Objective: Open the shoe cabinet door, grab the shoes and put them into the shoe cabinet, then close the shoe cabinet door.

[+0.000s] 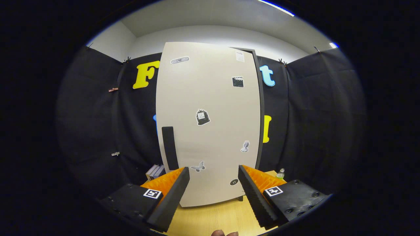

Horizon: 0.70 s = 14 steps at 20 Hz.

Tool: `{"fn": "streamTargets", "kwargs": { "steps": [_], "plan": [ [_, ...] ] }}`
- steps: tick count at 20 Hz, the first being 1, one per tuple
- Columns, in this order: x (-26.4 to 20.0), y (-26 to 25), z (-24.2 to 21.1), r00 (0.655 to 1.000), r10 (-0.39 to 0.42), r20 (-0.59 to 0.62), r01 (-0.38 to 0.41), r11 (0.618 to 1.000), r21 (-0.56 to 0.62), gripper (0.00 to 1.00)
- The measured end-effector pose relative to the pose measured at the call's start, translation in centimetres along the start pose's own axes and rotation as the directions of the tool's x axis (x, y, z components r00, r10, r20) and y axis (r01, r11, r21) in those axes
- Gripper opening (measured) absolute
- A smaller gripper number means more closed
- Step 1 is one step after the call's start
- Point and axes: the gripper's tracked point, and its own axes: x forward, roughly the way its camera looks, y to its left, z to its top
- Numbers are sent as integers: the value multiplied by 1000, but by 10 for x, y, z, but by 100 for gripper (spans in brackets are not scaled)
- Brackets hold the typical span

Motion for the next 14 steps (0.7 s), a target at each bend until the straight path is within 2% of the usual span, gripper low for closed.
{"fn": "streamTargets", "kwargs": {
  "steps": [14],
  "plan": [
    [-4,-5,1,1000,-5,5,5,1000,10,98]
  ]
}}
